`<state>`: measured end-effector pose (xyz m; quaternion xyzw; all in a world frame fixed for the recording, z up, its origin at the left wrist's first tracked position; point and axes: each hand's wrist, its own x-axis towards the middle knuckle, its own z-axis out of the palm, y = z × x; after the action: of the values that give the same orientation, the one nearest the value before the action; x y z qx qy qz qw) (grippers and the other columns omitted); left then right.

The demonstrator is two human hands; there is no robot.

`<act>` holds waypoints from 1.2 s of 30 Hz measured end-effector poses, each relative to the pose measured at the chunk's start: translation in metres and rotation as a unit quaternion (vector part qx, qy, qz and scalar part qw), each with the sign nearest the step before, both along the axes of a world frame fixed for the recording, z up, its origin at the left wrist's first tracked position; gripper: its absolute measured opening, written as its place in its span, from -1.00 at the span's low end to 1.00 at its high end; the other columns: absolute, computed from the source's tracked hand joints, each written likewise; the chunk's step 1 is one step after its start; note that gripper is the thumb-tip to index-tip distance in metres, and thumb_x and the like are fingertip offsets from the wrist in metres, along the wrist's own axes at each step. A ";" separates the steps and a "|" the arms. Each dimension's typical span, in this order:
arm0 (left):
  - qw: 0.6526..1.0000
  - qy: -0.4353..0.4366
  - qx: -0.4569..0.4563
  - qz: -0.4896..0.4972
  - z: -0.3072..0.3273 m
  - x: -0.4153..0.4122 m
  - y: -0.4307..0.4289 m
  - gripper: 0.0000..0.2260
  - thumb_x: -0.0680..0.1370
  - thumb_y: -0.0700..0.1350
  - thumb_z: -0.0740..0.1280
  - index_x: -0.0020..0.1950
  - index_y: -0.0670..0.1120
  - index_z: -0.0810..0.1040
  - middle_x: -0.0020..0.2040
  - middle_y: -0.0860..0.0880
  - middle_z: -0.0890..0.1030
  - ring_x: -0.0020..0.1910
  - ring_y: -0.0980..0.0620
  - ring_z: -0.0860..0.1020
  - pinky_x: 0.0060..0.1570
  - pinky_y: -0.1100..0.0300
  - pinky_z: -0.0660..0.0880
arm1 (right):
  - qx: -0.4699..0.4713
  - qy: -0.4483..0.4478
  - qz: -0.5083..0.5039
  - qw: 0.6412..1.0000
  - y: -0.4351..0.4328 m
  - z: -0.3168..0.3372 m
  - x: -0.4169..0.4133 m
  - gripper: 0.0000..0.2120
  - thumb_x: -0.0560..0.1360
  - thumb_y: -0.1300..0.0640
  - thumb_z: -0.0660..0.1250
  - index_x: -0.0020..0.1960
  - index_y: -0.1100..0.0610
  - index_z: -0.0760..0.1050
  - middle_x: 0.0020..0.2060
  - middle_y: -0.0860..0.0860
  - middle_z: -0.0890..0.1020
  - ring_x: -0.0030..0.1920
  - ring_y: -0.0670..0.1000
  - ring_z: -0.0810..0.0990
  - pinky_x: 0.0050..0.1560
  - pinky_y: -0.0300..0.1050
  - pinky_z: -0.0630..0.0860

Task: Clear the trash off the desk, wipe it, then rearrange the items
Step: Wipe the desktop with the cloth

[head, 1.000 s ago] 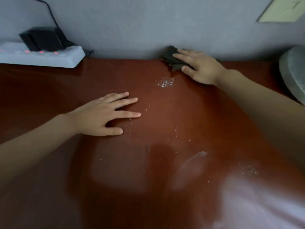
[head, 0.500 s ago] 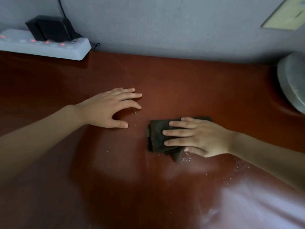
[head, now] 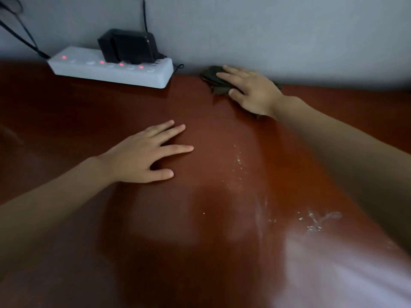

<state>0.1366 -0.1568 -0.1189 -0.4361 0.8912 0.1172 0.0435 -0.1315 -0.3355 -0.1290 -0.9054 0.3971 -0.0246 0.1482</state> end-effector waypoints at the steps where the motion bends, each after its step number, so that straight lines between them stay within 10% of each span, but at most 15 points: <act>1: 1.000 0.011 -0.001 -0.005 -0.002 0.001 -0.001 -0.45 0.49 0.26 0.09 0.46 0.21 0.13 0.52 -0.07 0.11 0.50 -0.05 0.02 0.33 -0.03 0.14 | -0.001 0.002 0.006 1.000 0.000 0.000 0.008 -0.42 0.48 -0.07 -0.03 0.49 0.00 0.14 0.49 0.03 0.17 0.47 0.13 0.16 0.44 0.08 0.09; 16: 0.997 0.058 0.036 0.024 0.009 -0.003 -0.001 -0.37 0.45 0.30 -0.01 0.45 0.03 0.23 0.50 0.03 0.18 0.46 0.19 -0.01 0.36 0.17 0.03 | -0.019 0.069 0.201 0.977 0.204 0.008 -0.049 -0.54 0.57 -0.06 0.00 0.47 -0.11 0.15 0.47 -0.10 0.18 0.47 0.12 0.14 0.36 0.13 -0.02; 27: 0.997 -0.005 0.007 0.071 0.004 -0.052 0.040 -0.48 0.57 0.19 0.05 0.51 0.07 0.11 0.53 -0.01 0.09 0.51 -0.04 0.02 0.43 -0.03 -0.02 | -0.004 0.065 0.256 0.964 0.337 0.005 -0.111 -0.57 0.58 -0.07 0.03 0.45 -0.12 0.19 0.46 -0.10 0.24 0.48 0.04 0.05 0.43 0.04 -0.05; 36: 1.000 0.001 -0.001 0.028 0.002 -0.096 0.042 -0.48 0.52 0.20 -0.10 0.46 0.14 0.23 0.50 0.01 0.19 0.48 -0.08 0.11 0.39 -0.08 0.05 | -0.025 0.071 0.025 0.997 0.328 0.002 -0.100 -0.51 0.56 -0.06 -0.05 0.49 -0.04 0.13 0.50 -0.01 0.16 0.49 0.12 0.10 0.42 0.08 -0.01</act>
<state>0.0409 -0.1148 -0.1165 -0.4604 0.8790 0.1183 0.0385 -0.2312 -0.0077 -0.1269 -0.9180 0.3829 0.0339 0.0977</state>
